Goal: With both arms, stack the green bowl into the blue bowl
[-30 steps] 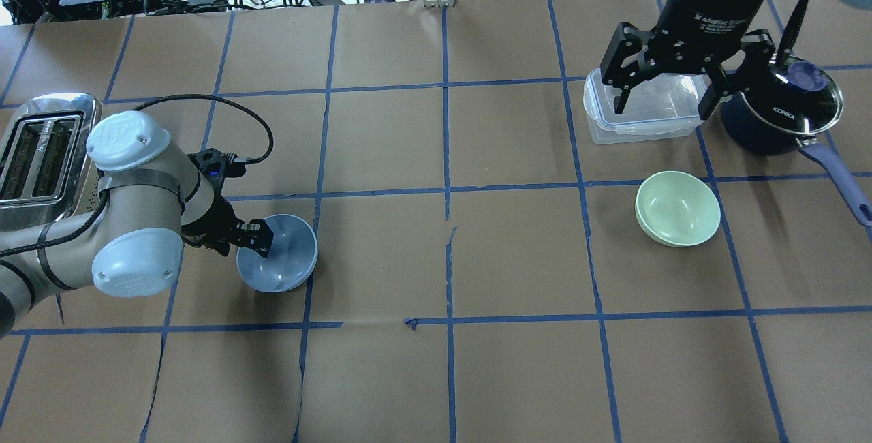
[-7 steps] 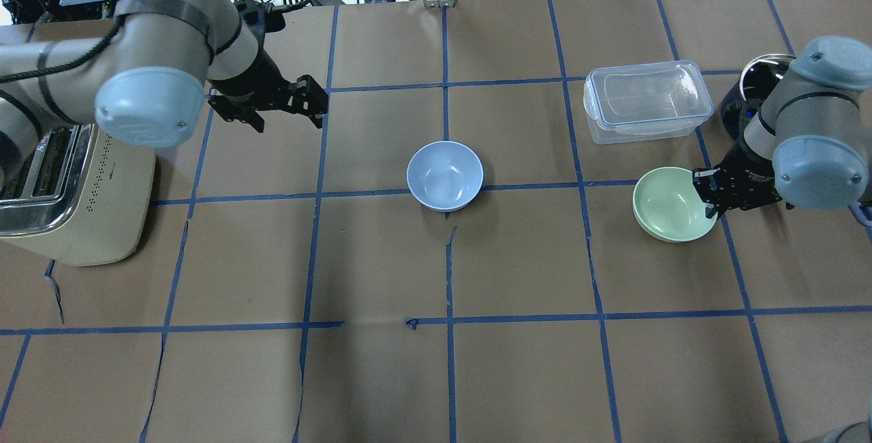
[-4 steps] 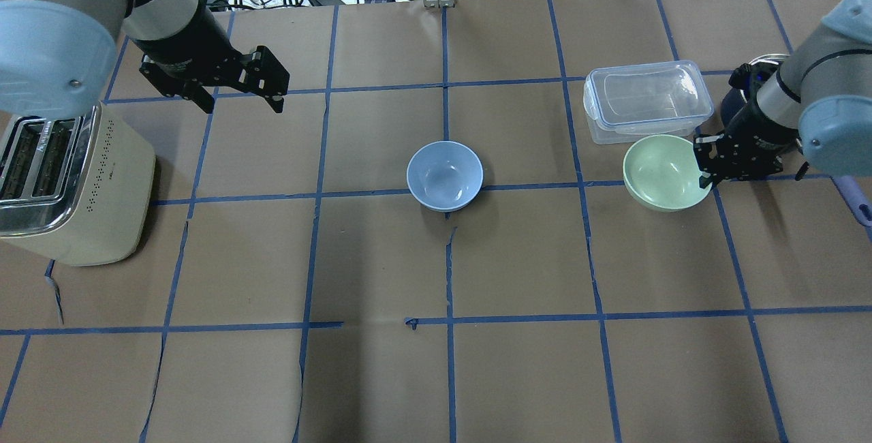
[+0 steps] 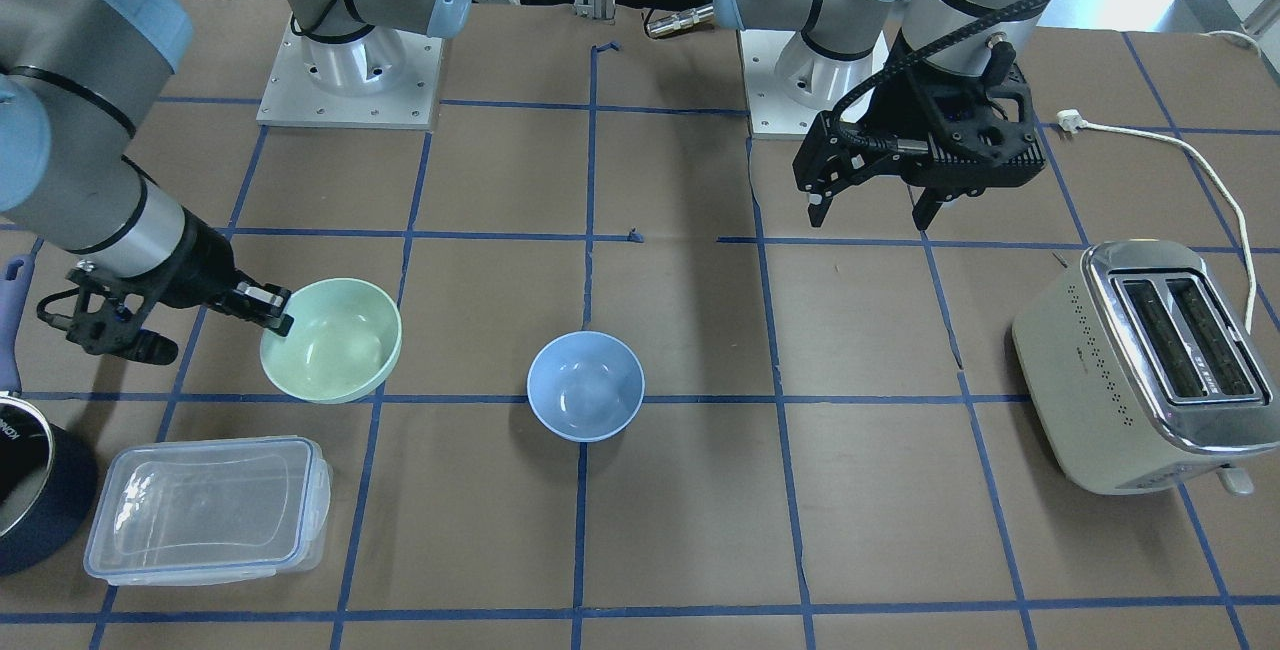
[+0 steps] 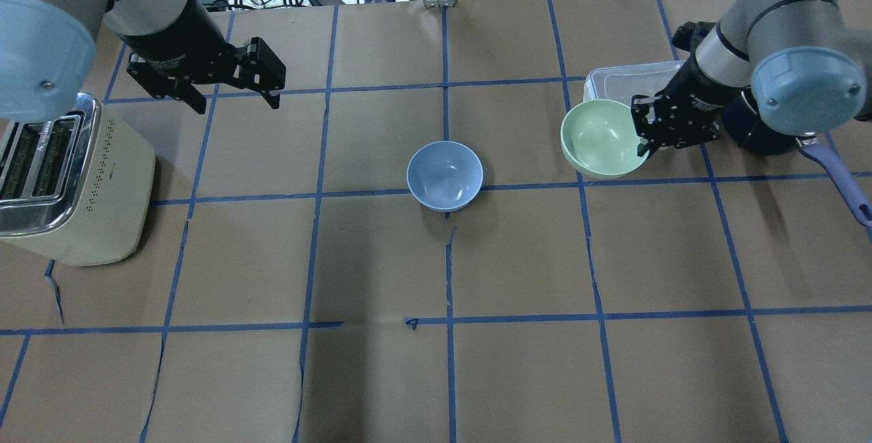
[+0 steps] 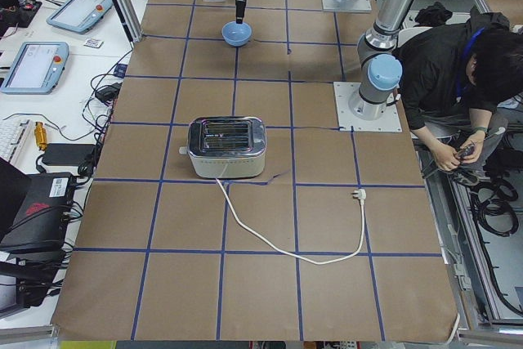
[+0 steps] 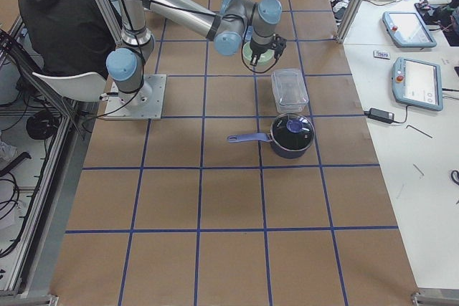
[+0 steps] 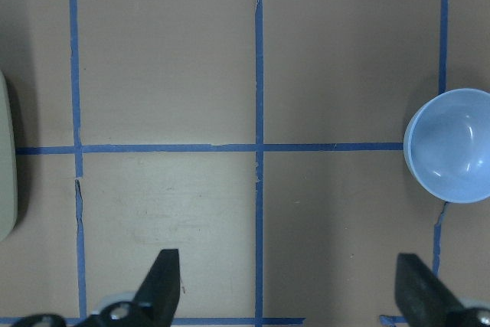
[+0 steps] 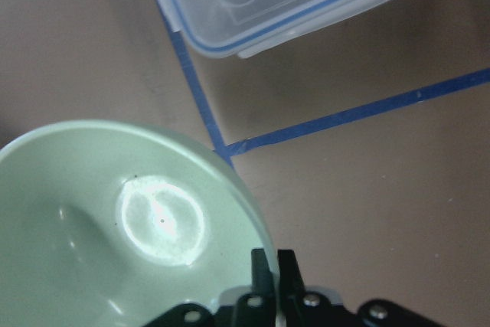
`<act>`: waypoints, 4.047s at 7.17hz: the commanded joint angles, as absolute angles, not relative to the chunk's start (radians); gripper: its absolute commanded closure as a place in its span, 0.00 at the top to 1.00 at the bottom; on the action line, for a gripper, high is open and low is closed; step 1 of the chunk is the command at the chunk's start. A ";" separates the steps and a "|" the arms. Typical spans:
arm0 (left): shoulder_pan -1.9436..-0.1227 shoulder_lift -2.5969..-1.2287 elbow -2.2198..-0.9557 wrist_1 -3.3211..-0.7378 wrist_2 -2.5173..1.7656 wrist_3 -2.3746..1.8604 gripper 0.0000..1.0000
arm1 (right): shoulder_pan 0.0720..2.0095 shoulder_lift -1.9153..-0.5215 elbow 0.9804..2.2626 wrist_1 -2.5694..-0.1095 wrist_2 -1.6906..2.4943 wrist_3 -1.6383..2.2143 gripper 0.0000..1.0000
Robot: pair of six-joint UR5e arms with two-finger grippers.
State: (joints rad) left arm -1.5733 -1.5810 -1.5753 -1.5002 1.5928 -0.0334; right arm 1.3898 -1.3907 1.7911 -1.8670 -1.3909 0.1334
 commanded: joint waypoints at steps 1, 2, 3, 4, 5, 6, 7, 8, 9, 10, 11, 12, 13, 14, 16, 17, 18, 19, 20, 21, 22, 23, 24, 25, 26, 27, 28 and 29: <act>-1.575 -1.598 -1.546 -1.538 1.591 -0.051 1.00 | 1.540 -1.376 1.784 -1.906 -1.388 0.287 0.00; -1.575 -1.591 -1.551 -1.543 1.589 -0.054 1.00 | 1.575 -1.361 1.784 -1.920 -1.346 0.305 0.00; -1.575 -1.594 -1.548 -1.543 1.588 -0.054 1.00 | 1.598 -1.350 1.786 -1.962 -1.303 0.377 0.00; -1.575 -1.597 -1.548 -1.543 1.585 -0.054 1.00 | 1.632 -1.327 1.790 -1.997 -1.301 0.412 0.00; -1.575 -1.592 -1.555 -1.543 1.585 -0.054 1.00 | 1.670 -1.286 1.789 -2.038 -1.301 0.423 0.00; -1.577 -1.589 -1.558 -1.542 1.589 -0.054 1.00 | 1.702 -1.261 1.787 -2.066 -1.298 0.432 0.00; -1.577 -1.585 -1.562 -1.542 1.583 -0.054 1.00 | 1.710 -1.255 1.786 -2.066 -1.296 0.434 0.00; -1.575 -1.583 -1.563 -1.542 1.586 -0.048 1.00 | 1.712 -1.253 1.786 -2.068 -1.264 0.437 0.00; -1.575 -1.585 -1.563 -1.540 1.585 -0.049 1.00 | 1.712 -1.250 1.786 -2.069 -1.256 0.436 0.00; -1.575 -1.579 -1.563 -1.542 1.592 -0.048 1.00 | 1.713 -1.246 1.786 -2.069 -1.256 0.436 0.00; -1.575 -1.577 -1.563 -1.545 1.594 -0.041 1.00 | 1.713 -1.232 1.786 -2.106 -1.256 0.439 0.00; -1.575 -1.577 -1.562 -1.542 1.592 -0.043 1.00 | 1.723 -1.220 1.786 -2.130 -1.256 0.475 0.00; -1.575 -1.577 -1.562 -1.540 1.592 -0.043 1.00 | 1.739 -1.204 1.786 -2.160 -1.258 0.480 0.00; -1.575 -1.577 -1.563 -1.542 1.592 -0.043 1.00 | 1.740 -1.200 1.786 -2.164 -1.258 0.479 0.00; -1.575 -1.580 -1.563 -1.542 1.592 -0.043 1.00 | 1.741 -1.200 1.786 -2.169 -1.259 0.476 0.44; -1.575 -1.580 -1.563 -1.542 1.591 -0.043 1.00 | 1.740 -1.198 1.790 -2.210 -1.269 0.477 0.93; -1.575 -1.580 -1.563 -1.542 1.591 -0.043 1.00 | 1.740 -1.200 1.787 -2.224 -1.275 0.479 1.00; -1.575 -1.580 -1.563 -1.542 1.591 -0.041 1.00 | 1.717 -1.216 1.773 -2.217 -1.326 0.471 1.00; -1.575 -1.580 -1.563 -1.542 1.591 -0.043 1.00 | 1.688 -1.257 1.754 -2.198 -1.365 0.457 1.00; -1.575 -1.580 -1.562 -1.542 1.588 -0.043 1.00 | 1.633 -1.302 1.746 -2.147 -1.368 0.405 1.00; -1.575 -1.580 -1.560 -1.542 1.592 -0.043 1.00 | 1.574 -1.362 1.747 -2.046 -1.374 0.299 1.00; -1.571 -1.580 -1.557 -1.542 1.592 -0.041 1.00 | 1.542 -1.431 1.746 -1.932 -1.434 0.240 1.00; -1.571 -1.578 -1.559 -1.540 1.592 -0.041 1.00 | 1.536 -1.495 1.747 -1.833 -1.460 0.186 1.00; -1.571 -1.577 -1.559 -1.536 1.588 -0.043 1.00 | 1.537 -1.559 1.746 -1.801 -1.480 0.187 1.00; -1.574 -1.578 -1.560 -1.536 1.583 -0.046 1.00 | 1.540 -1.610 1.737 -1.711 -1.620 0.183 1.00; -1.574 -1.578 -1.563 -1.536 1.582 -0.046 1.00 | 1.540 -1.615 1.733 -1.674 -1.684 0.181 1.00; -1.574 -1.580 -1.562 -1.536 1.583 -0.048 1.00 | 1.539 -1.630 1.702 -1.663 -1.646 0.179 1.00; -1.574 -1.580 -1.560 -1.536 1.582 -0.051 1.00 | 1.539 -1.632 1.675 -1.614 -1.579 0.179 1.00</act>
State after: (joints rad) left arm -1.5737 -1.5794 -1.5613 -1.5356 1.5826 -0.0476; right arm 1.5391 -1.6228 1.7059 -1.6625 -1.6296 0.1806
